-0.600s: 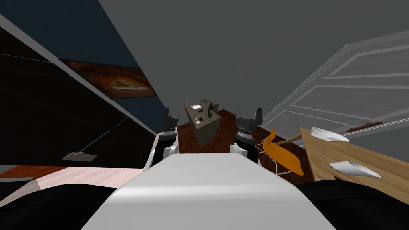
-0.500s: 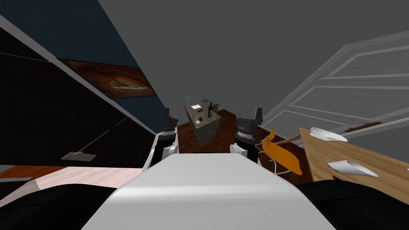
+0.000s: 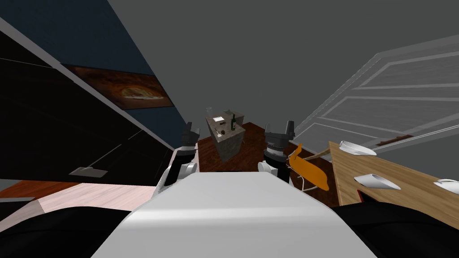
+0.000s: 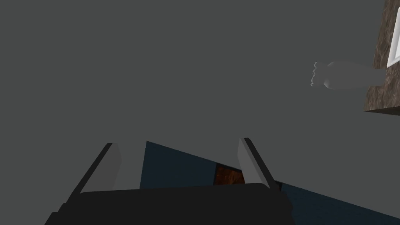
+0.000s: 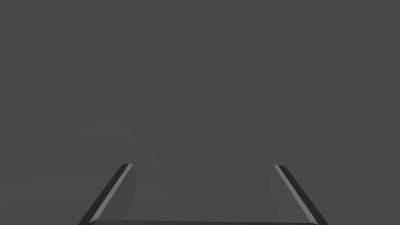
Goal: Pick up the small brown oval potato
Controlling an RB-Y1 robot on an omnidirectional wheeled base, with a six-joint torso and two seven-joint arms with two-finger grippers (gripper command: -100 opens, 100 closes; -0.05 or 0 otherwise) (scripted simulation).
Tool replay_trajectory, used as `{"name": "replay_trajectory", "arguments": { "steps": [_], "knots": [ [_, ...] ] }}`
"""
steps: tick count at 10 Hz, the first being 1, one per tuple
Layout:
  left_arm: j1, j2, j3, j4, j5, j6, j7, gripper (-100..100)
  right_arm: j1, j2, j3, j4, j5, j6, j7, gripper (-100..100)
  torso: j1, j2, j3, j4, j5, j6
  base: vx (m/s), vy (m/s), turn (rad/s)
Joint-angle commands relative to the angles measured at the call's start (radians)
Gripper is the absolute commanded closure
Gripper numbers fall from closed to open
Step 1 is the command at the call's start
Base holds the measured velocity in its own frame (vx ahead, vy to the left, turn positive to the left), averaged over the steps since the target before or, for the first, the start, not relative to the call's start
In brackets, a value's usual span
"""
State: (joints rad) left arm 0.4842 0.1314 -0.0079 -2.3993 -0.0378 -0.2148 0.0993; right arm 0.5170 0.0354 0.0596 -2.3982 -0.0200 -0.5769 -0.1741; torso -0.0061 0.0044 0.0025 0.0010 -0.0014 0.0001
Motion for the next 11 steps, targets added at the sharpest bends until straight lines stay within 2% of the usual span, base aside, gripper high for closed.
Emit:
{"name": "replay_trajectory", "arguments": {
  "steps": [1,4,5,6,7,8,10,11],
  "knots": [
    [0.002,0.012,0.009,-0.008,0.009,0.038,0.004,-100,0.0,0.0,0.0,0.0,0.0,0.0,0.0,0,0.0,0.0,0.0,0.0,0.0,0.0,-0.048,-0.076,-0.005],
    [-0.004,0.049,0.038,-0.01,0.042,0.119,0.01,-100,0.0,0.0,0.0,0.0,0.0,0.0,0.0,0,0.001,-0.001,0.0,0.0,0.0,0.0,-0.056,-0.084,-0.023],
    [-0.004,0.049,0.038,-0.01,0.042,0.134,0.01,-100,0.0,0.0,0.0,0.0,0.0,0.0,0.0,0,0.0,-0.001,0.0,0.0,0.0,0.0,-0.046,-0.08,-0.009],
    [-0.007,0.067,0.053,-0.011,0.061,0.169,0.012,-100,0.0,0.0,0.0,0.0,0.0,0.0,0.0,0,0.001,-0.001,-0.001,0.0,0.0,0.0,-0.061,-0.094,-0.04],
    [-0.007,0.067,0.053,-0.011,0.061,0.188,0.012,-100,0.0,0.0,0.0,0.0,0.0,0.0,0.0,0,0.0,0.0,0.0,0.0,0.0,0.0,-0.056,-0.086,-0.015],
    [-0.011,0.086,0.069,-0.011,0.081,0.215,0.013,-100,0.0,0.0,0.0,0.0,0.0,0.0,0.0,0,0.001,-0.001,0.0,0.0,0.0,0.0,-0.068,-0.097,-0.043],
    [-0.011,0.086,0.069,-0.011,0.081,0.246,0.013,-100,0.0,0.0,0.0,0.0,0.0,0.0,0.0,0,0.001,-0.001,0.0,0.0,0.0,0.0,-0.037,-0.062,-0.004],
    [-0.014,0.105,0.084,-0.011,0.102,0.285,0.014,-100,0.0,0.0,0.0,0.0,0.0,0.0,0.0,0,0.003,-0.002,-0.001,0.0,0.0,0.0,-0.048,-0.074,-0.062]
  ]
}}
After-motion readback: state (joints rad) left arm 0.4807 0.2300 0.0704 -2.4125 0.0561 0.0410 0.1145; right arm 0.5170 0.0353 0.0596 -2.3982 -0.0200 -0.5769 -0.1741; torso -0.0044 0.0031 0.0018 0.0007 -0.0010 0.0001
